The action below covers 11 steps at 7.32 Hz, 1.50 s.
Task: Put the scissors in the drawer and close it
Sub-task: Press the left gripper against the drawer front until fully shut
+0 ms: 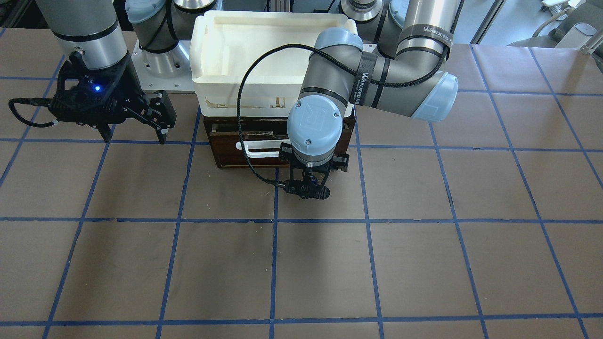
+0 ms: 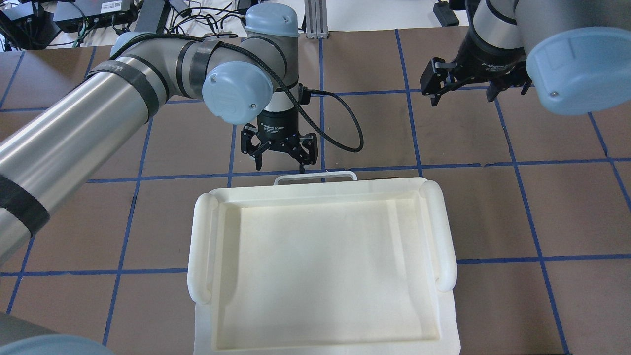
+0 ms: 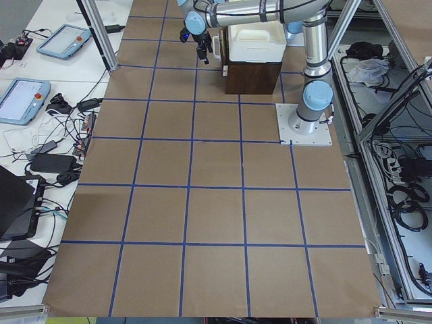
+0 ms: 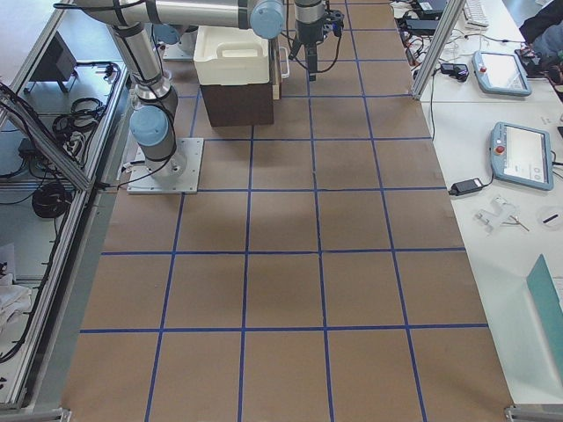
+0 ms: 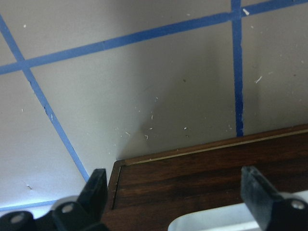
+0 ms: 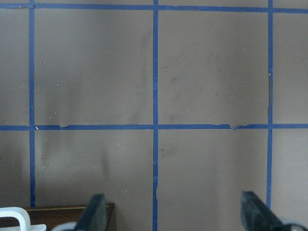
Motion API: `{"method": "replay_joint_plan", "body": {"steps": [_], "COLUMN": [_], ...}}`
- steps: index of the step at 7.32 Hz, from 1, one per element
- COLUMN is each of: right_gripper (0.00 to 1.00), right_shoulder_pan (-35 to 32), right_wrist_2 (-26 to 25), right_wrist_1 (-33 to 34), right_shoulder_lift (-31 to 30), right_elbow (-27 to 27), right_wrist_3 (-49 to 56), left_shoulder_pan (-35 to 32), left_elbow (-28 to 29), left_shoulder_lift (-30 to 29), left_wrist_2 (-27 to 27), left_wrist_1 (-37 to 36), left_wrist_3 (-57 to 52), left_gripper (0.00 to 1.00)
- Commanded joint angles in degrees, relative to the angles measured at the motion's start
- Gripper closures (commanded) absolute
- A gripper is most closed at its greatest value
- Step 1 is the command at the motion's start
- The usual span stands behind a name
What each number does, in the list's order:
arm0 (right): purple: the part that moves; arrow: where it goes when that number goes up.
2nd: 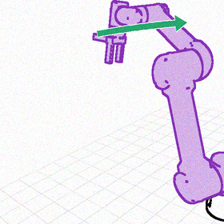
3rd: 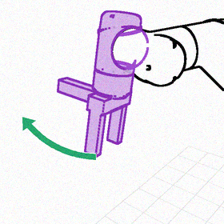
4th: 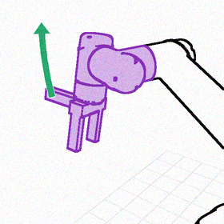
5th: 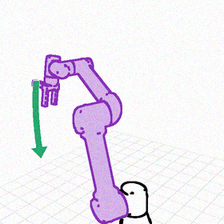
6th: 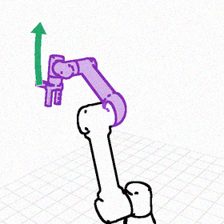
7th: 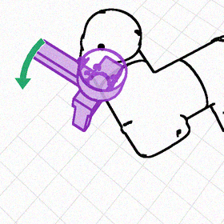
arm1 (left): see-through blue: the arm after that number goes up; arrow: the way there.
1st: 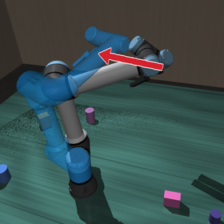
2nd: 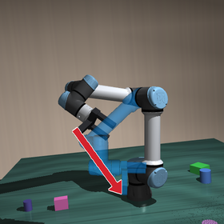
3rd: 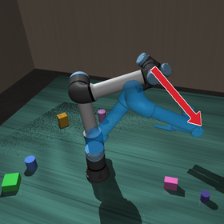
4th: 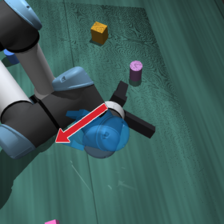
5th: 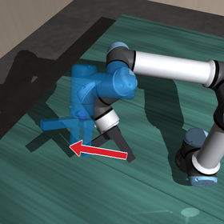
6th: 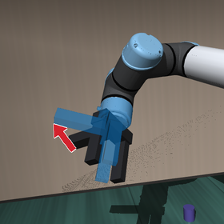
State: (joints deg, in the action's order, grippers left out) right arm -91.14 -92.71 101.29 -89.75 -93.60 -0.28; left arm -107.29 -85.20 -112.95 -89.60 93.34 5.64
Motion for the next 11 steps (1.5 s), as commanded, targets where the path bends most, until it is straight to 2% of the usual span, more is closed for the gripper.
{"method": "replay_joint_plan", "body": {"steps": [1, 9, 11], "right_gripper": [0.00, 0.00, 0.00], "right_shoulder_pan": [0.0, 0.0, 0.0], "right_wrist_2": [0.0, 0.0, 0.0], "right_wrist_1": [-0.4, 0.1, -0.3], "right_shoulder_lift": [0.0, 0.0, 0.0], "right_elbow": [-0.1, -0.1, -0.1], "right_wrist_3": [-0.1, -0.2, 0.2], "left_shoulder_pan": [-0.1, -0.1, 1.4], "left_elbow": [-0.1, -0.6, 1.3], "left_shoulder_lift": [0.2, 1.1, 2.9], "left_wrist_2": [0.2, 0.6, 0.4], "left_wrist_1": [1.5, 4.2, 4.1], "left_wrist_3": [0.1, 0.3, -0.5], "left_gripper": [0.00, 0.00, 0.00]}}
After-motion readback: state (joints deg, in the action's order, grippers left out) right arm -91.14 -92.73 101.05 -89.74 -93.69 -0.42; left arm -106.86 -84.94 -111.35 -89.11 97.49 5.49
